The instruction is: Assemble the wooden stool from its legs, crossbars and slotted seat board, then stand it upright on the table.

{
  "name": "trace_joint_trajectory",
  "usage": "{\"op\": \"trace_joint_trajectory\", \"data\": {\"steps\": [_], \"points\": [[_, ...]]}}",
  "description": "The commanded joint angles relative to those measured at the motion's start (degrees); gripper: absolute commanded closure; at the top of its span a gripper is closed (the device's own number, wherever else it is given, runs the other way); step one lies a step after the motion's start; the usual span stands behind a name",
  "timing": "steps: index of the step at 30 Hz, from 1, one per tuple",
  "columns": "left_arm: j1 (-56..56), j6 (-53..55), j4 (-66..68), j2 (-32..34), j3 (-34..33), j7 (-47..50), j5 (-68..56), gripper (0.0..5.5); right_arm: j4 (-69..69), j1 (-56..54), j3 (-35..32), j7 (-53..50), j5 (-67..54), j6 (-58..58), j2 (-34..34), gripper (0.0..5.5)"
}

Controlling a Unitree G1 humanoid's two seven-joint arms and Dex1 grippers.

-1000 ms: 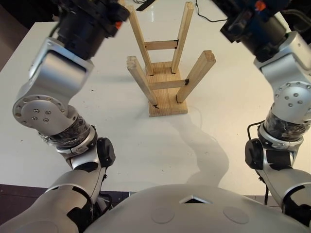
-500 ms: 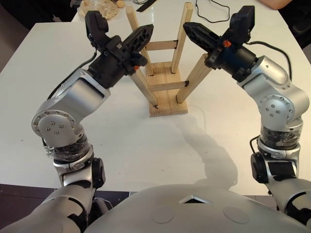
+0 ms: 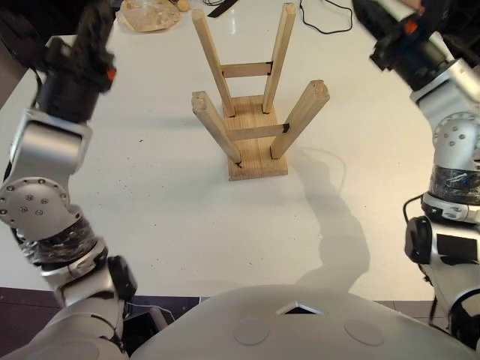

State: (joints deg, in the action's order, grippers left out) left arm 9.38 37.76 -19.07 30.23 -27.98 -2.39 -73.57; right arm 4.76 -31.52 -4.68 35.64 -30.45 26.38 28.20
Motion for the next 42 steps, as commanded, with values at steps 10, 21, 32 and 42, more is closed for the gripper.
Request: {"op": "trace_joint_trajectory", "data": {"steps": [10,21,32,42], "points": [[-28.4,-3.3,-1.2,3.2,22.5,-32.5,27.4,5.46,15.7,1.5,12.9,16.2,14.0,-18.4,-4.6,5.5],[-21.4,-6.6,9.2,-3.1,31.8,-27.5,43.2,5.46,2.4,8.8,18.0,30.5,10.8,-14.4,-4.4,5.5],[-18.5,-8.3,14.5,-7.3,26.1,-22.3,45.3,5.46,-8.9,20.7,24.4,17.2,14.0,-11.0,-11.2,5.5],[-16.7,-11.2,17.5,-12.0,21.1,-16.6,46.4,5.46,-20.7,22.1,19.4,8.5,5.4,-5.1,-16.8,5.5]]}}
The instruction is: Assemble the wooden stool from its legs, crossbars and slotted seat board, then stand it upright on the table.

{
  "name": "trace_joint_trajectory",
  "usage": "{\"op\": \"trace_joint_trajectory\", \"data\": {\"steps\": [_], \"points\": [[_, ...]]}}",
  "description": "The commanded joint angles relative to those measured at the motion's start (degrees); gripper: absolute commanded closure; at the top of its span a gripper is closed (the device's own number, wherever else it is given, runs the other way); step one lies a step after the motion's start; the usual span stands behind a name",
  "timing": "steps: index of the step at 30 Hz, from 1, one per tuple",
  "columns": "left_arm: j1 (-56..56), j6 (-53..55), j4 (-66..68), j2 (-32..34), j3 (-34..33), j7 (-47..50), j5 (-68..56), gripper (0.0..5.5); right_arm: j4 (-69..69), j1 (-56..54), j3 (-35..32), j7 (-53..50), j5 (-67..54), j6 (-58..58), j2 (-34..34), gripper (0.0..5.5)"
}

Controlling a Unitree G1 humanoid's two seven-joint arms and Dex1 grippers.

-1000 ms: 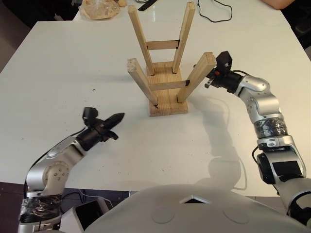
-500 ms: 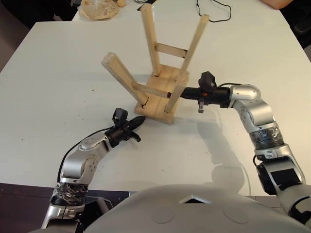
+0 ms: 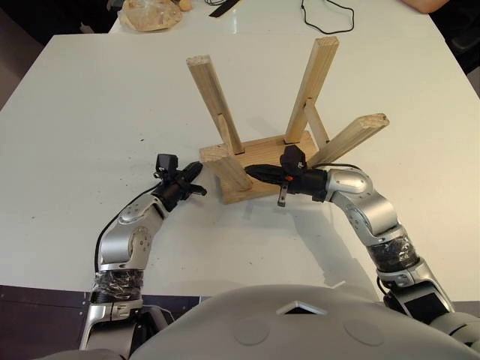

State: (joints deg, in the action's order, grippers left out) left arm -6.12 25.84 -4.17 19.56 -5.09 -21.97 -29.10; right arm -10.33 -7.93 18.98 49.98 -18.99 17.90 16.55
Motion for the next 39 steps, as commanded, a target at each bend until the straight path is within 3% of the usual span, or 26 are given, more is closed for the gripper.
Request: {"op": "trace_joint_trajectory", "data": {"steps": [1,5,10,14,16,17,19,21,25,29,35,39], "points": [[-1.2,0.6,2.7,-1.8,-2.3,3.5,1.8,5.46,-7.2,-2.5,-6.2,-8.3,-8.9,5.0,-7.2,5.5],[-1.9,0.5,2.4,-3.1,-3.8,4.1,1.2,5.46,-14.5,-8.1,-15.5,-18.5,-25.4,12.2,-12.6,5.5],[-4.8,1.7,0.1,-3.8,-4.5,3.5,-0.3,5.46,-22.9,-15.9,-26.1,-32.8,-51.2,15.7,-11.1,5.5],[-8.1,1.1,-1.4,-4.0,-4.5,2.8,-0.3,5.46,-24.9,-25.9,-35.2,-43.2,-67.0,12.5,-2.3,5.5],[-11.6,1.7,-5.9,-2.8,-2.7,-1.0,-1.7,5.46,-16.9,-30.2,-42.4,-42.6,-61.4,12.4,8.6,5.5],[-13.7,2.0,-8.4,-1.8,-1.6,-3.1,-2.2,5.46,-11.1,-29.7,-42.9,-40.0,-54.0,12.8,14.8,5.5],[-16.4,2.5,-11.3,0.0,-0.6,-5.8,-2.4,5.46,-2.3,-25.9,-38.7,-33.3,-40.5,11.2,22.9,5.5],[-17.6,3.1,-13.1,2.7,-0.1,-8.7,-2.3,5.46,8.9,-17.7,-26.5,-25.1,-20.7,2.9,30.2,5.5],[-17.3,4.8,-14.9,6.1,1.1,-11.9,-2.2,5.46,22.6,-6.9,-11.6,-21.3,2.2,-9.5,33.8,5.5],[-18.0,6.8,-17.0,6.9,5.4,-12.7,-0.9,5.46,23.8,-1.9,-6.5,-15.8,7.3,-13.5,32.4,5.5],[-18.6,7.3,-17.4,7.2,7.3,-12.2,-0.2,5.46,21.3,3.5,-5.5,-5.9,9.2,-16.6,31.9,5.5],[-17.0,7.3,-16.1,6.9,7.0,-11.0,0.4,5.46,20.8,3.8,-4.8,-6.2,11.3,-16.2,27.9,5.5]]}}
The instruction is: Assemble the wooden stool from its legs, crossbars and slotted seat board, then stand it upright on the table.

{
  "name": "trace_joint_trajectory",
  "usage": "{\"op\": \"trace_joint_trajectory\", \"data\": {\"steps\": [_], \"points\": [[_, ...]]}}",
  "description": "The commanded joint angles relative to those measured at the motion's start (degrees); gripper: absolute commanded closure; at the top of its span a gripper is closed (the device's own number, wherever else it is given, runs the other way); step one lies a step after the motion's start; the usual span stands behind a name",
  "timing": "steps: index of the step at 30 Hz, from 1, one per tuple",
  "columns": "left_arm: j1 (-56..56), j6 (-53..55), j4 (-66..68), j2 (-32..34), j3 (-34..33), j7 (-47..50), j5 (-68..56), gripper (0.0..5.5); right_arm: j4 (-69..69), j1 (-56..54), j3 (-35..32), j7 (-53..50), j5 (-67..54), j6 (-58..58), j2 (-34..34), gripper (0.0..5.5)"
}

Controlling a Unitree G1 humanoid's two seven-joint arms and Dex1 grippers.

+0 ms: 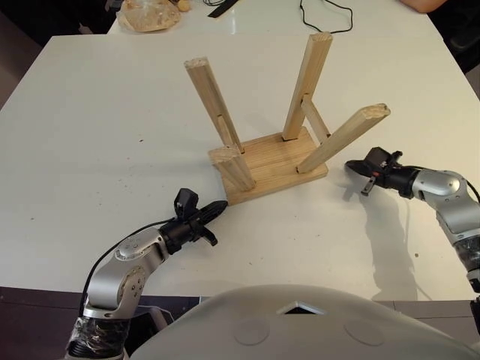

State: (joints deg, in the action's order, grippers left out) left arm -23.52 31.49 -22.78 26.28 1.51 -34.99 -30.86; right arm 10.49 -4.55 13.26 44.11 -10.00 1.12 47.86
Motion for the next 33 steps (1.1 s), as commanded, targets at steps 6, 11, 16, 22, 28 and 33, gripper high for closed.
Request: {"op": "trace_joint_trajectory", "data": {"steps": [6,11,16,22,28,33], "points": [[2.8,1.6,5.7,-0.6,0.3,3.8,3.5,5.46,2.9,-2.5,1.7,-0.4,5.5,0.0,-8.2,5.5],[2.9,1.5,5.6,-0.1,-0.6,3.7,3.4,5.46,0.1,-1.0,0.7,1.7,5.3,0.5,-7.5,5.5],[2.3,1.4,4.6,-0.5,0.1,3.7,3.1,5.46,-3.4,1.3,-0.4,4.1,4.4,1.5,-6.7,5.5],[2.2,1.6,3.0,-1.0,1.4,3.5,2.5,5.46,-7.0,2.0,0.5,5.8,3.7,3.3,-8.3,5.5],[2.5,0.2,5.1,0.9,-1.1,3.5,3.5,5.46,-17.5,11.5,1.0,7.2,1.9,6.6,-6.6,5.5],[1.5,0.5,3.0,0.5,0.0,2.8,2.6,5.46,-24.0,19.5,0.7,4.5,1.5,9.0,-7.4,5.5]]}}
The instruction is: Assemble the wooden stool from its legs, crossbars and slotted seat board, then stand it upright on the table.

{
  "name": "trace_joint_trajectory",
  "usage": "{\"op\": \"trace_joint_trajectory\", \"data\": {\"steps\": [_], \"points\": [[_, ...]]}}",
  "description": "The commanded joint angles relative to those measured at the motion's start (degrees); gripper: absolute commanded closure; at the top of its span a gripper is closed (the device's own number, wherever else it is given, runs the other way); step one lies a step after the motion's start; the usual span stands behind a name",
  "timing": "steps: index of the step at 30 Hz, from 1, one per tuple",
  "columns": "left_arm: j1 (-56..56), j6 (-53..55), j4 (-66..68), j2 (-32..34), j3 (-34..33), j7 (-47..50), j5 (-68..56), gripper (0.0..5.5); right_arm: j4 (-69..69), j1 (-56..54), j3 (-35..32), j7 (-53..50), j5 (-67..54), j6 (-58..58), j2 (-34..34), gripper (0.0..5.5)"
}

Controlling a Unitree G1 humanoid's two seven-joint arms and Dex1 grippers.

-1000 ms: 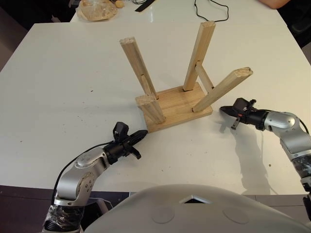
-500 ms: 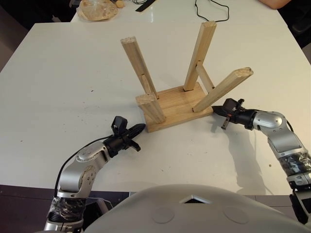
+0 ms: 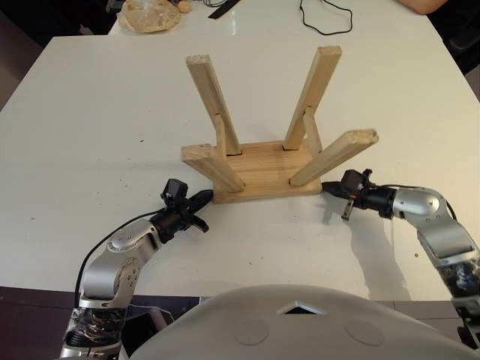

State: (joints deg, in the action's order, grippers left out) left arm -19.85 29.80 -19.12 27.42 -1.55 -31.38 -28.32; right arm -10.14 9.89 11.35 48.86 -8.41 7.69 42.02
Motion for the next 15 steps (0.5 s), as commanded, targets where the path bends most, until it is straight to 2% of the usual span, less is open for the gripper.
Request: {"op": "trace_joint_trajectory", "data": {"steps": [1,5,9,15], "points": [[-2.4,2.2,-1.1,-0.8,3.3,-0.9,0.0,5.46,-3.9,5.4,2.6,-0.5,-0.2,2.7,-1.6,5.5],[-5.4,2.4,-8.1,-0.8,4.1,-2.6,-3.1,5.46,-7.1,5.0,1.0,0.1,-2.4,4.2,-1.0,5.5],[-5.0,3.7,-15.5,0.1,0.9,-3.7,-8.4,5.46,-13.7,5.2,-5.0,1.7,-10.3,8.5,0.0,5.5],[-10.5,6.5,-23.9,1.9,-4.2,-2.4,-13.3,5.46,-24.1,9.0,-14.6,7.3,-21.1,14.1,5.9,5.5]]}}
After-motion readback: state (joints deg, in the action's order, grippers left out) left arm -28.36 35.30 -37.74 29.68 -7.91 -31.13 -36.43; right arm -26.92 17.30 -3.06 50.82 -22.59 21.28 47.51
